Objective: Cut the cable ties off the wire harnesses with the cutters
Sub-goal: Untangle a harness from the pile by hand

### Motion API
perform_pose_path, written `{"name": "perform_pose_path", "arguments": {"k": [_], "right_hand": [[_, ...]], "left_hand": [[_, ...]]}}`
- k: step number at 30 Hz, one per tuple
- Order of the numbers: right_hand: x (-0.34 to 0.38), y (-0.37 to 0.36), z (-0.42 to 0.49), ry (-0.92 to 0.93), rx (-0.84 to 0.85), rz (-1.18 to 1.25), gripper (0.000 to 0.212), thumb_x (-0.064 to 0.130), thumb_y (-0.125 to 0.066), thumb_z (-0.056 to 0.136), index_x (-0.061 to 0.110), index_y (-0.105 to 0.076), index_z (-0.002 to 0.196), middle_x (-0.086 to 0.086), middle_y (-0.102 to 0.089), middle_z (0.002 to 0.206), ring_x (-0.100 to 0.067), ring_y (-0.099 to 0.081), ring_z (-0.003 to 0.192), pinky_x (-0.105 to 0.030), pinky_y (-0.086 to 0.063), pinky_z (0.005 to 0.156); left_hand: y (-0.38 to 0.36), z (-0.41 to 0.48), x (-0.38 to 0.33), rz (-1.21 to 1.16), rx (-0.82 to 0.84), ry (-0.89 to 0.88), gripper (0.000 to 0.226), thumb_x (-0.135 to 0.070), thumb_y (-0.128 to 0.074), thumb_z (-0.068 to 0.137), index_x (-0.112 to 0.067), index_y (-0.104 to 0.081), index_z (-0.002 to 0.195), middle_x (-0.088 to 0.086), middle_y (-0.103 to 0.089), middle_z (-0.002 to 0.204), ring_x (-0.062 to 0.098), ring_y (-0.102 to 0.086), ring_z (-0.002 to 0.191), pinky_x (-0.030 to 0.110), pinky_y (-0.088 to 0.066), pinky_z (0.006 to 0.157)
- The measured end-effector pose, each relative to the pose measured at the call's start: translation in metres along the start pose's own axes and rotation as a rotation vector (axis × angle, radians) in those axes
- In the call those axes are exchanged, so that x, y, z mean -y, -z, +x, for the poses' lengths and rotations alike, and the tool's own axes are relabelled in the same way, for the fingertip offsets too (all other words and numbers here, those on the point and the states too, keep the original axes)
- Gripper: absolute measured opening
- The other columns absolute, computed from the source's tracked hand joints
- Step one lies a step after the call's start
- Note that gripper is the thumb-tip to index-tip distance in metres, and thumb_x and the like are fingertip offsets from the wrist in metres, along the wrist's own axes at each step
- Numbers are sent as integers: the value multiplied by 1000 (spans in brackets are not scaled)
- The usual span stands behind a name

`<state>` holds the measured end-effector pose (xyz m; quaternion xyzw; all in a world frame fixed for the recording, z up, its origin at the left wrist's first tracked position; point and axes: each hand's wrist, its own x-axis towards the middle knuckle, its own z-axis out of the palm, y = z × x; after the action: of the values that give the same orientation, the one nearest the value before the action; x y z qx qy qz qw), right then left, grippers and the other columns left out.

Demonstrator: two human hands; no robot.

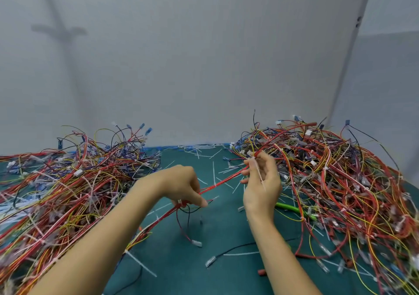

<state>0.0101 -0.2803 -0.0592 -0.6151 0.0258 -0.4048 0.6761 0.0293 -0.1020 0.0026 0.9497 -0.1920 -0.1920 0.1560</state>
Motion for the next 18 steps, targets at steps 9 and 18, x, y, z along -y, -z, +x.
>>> {"name": "perform_pose_path", "arguments": {"k": [9, 18], "right_hand": [[7, 3, 6, 226, -151, -31, 12, 10, -53, 100, 22, -57, 100, 15, -64, 79, -8, -63, 65, -32, -57, 62], [10, 2, 3, 203, -26, 21, 8, 7, -50, 100, 9, -57, 105, 2, -66, 90, -14, -69, 75, -34, -60, 69]], "left_hand": [[13, -27, 17, -422, 144, -91, 10, -20, -68, 91, -15, -75, 94, 3, -75, 90, 16, -70, 79, 25, -55, 64], [8, -22, 15, -436, 168, -40, 13, -2, -73, 84, -4, -72, 96, 16, -71, 90, 20, -69, 68, 26, -57, 63]]}}
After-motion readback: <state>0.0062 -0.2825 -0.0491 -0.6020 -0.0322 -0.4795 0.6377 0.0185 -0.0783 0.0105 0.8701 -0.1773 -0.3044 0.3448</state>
